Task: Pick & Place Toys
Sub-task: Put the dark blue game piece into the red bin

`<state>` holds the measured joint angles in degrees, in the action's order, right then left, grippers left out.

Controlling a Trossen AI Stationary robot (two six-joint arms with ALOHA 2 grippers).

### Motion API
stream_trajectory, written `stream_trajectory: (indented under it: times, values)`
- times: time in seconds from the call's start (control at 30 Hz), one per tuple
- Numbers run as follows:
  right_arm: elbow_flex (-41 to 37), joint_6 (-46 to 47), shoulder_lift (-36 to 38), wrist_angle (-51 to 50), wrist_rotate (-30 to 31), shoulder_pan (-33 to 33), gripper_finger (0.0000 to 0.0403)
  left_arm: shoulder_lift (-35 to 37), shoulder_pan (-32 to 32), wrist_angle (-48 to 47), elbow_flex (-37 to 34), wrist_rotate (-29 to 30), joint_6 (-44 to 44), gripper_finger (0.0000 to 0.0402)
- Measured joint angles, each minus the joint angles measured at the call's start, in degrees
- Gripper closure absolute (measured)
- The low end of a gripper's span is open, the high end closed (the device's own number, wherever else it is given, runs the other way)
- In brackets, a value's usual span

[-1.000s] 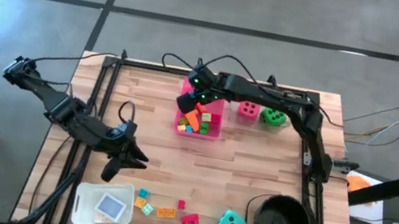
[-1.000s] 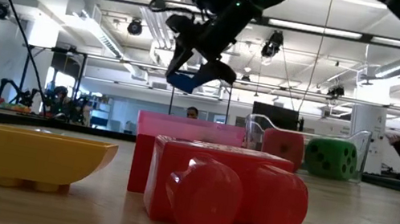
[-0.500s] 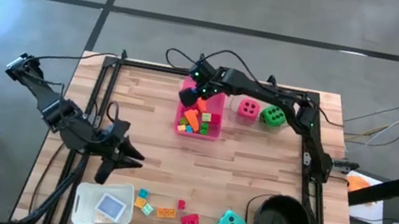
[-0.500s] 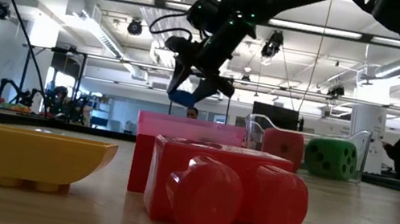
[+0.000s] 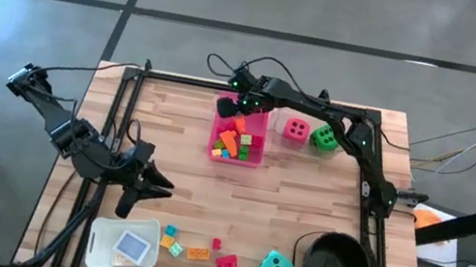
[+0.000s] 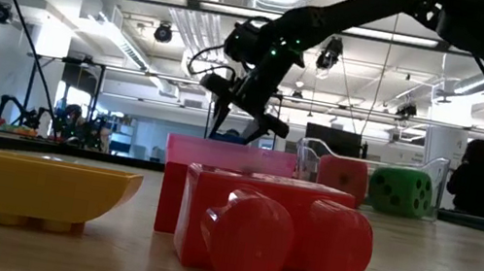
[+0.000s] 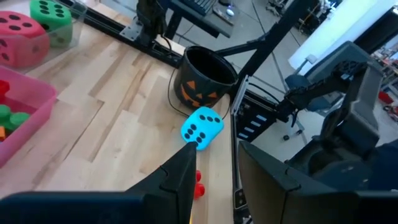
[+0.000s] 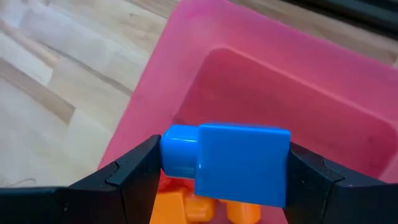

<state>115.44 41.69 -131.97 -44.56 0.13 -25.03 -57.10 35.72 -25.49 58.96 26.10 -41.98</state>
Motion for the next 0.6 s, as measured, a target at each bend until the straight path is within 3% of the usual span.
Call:
stream_trajectory:
  times: [0.6]
  values:
    - [9.1, 1.4, -3.2, -0.8, 3.4, -1.3, 0.0148, 0.0, 0.0, 0.2, 0.0, 0.1, -1.6, 0.0279]
